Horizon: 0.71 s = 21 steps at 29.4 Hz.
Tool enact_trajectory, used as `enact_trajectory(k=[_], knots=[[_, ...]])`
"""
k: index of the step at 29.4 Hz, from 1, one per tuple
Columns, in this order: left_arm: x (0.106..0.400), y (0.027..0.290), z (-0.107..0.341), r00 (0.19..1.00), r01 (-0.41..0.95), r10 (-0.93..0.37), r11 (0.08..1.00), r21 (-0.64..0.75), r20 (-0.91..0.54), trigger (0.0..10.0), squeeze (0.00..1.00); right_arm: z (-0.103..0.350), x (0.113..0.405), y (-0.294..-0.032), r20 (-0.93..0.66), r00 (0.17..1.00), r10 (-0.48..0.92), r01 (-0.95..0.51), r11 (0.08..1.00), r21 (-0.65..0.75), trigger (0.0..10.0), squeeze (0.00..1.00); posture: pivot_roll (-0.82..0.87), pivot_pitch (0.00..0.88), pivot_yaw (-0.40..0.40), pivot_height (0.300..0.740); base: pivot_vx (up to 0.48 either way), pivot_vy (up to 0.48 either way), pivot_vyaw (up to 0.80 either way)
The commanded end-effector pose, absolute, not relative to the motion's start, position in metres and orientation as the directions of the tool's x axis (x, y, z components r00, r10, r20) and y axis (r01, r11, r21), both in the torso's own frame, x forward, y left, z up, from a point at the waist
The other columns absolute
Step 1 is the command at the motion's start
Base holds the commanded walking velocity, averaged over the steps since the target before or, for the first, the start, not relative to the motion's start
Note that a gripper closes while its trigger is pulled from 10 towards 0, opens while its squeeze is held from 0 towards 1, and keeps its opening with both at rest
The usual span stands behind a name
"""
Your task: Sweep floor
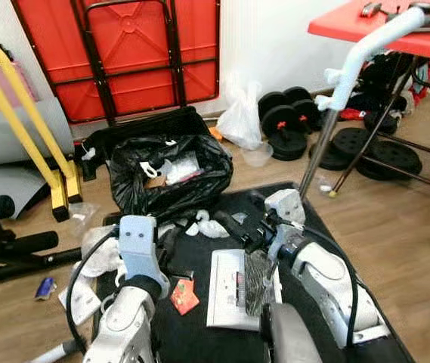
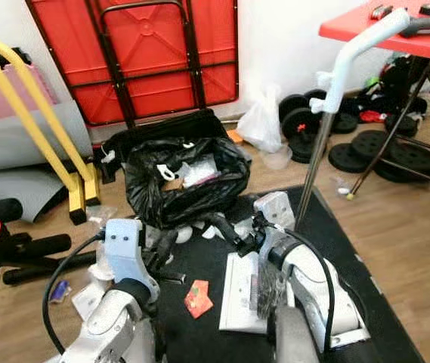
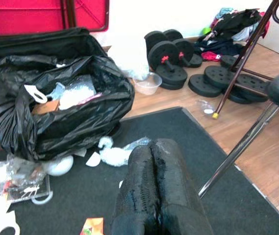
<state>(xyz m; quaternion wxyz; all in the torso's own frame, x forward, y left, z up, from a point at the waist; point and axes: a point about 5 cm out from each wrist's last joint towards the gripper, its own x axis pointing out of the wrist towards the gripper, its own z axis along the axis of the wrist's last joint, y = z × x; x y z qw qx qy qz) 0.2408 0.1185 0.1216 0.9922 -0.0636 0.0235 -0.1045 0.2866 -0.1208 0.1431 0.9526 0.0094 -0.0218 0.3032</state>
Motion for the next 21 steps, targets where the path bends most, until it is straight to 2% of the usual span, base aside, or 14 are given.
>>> enact_trajectory(k=[1, 8, 16, 21], knots=[[0.241, 0.117, 0.116, 0.968, 0.239, -0.246, 0.964, -0.119, -0.047, 10.0, 0.00, 0.149, 0.285, -0.122, 0.079, 0.810, 0.581, -0.582, 0.813, -0.008, 10.0, 0.00, -0.11, 0.000, -0.014, 0.576, 0.000, 0.000, 0.00], [0.245, 0.118, 0.112, 0.976, 0.207, -0.213, 0.972, -0.108, -0.046, 10.0, 0.00, 0.164, 0.278, -0.118, 0.127, 0.776, 0.617, -0.620, 0.784, -0.023, 10.0, 0.00, -0.12, 0.000, -0.020, 0.601, 0.000, 0.000, 0.00], [0.252, 0.121, 0.118, 0.979, 0.200, -0.204, 0.971, -0.134, -0.020, 10.0, 0.00, 0.162, 0.283, -0.130, 0.127, 0.813, 0.569, -0.569, 0.821, -0.040, 10.0, 0.00, -0.13, 0.000, -0.031, 0.631, 0.000, 0.000, 0.00], [0.259, 0.113, 0.127, 0.975, 0.220, -0.220, 0.966, -0.135, 0.015, 10.0, 0.00, 0.163, 0.276, -0.115, 0.141, 0.759, 0.635, -0.624, 0.772, -0.121, 10.0, 0.00, -0.12, 0.000, -0.019, 0.651, 0.000, 0.000, 0.00]])
